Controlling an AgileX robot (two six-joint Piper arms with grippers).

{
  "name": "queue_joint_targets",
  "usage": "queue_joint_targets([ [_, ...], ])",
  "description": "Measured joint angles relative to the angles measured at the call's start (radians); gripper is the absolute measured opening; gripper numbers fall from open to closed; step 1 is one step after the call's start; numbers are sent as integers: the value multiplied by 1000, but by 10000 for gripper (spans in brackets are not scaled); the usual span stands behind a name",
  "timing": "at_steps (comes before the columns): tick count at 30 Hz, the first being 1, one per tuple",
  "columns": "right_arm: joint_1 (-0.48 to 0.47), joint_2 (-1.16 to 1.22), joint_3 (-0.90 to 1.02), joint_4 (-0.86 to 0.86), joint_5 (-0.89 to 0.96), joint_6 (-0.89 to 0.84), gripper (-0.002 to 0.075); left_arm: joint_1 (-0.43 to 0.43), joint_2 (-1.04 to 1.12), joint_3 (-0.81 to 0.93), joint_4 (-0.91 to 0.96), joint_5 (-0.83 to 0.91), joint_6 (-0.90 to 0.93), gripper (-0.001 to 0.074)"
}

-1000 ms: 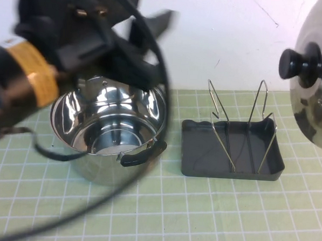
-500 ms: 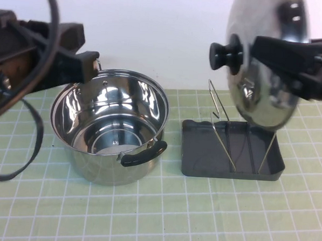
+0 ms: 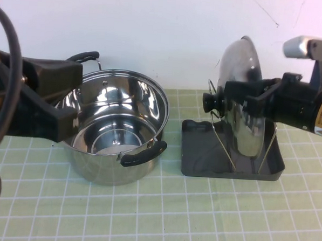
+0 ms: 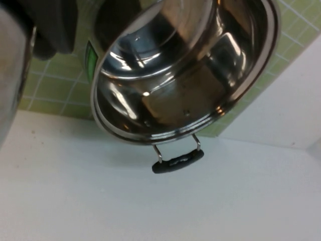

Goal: Put pot lid on rack
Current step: Place the pot lid on the pot rack

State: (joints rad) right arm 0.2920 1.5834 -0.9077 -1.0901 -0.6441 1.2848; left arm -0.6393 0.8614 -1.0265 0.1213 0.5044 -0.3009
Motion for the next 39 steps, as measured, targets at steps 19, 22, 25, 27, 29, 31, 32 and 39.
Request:
queue_joint_targets([
  [19,0,67,-7,24,-3,-115,347,0,0,211,-95,-212,42,-1],
  [22,0,67,-7,24,-3,-117,505,0,-2,241,-89,-228,52,-1],
  [25,-21,65,-8,22,-9,-119,566,0,-23,249,-35,-228,56,-1],
  [27,-41,58,-8,22,-9,-119,579,0,-50,249,17,-230,60,-1],
  [29,-76,38,-8,22,-9,-117,584,0,-91,249,82,-233,60,-1],
  [31,-110,6,-8,22,-9,-107,588,0,-129,249,149,-233,60,-1],
  [32,-126,-8,-8,20,-9,-104,589,0,-151,249,193,-233,62,-1],
  [39,-160,-150,-8,-41,-20,-81,578,0,-226,249,522,-174,62,-1],
])
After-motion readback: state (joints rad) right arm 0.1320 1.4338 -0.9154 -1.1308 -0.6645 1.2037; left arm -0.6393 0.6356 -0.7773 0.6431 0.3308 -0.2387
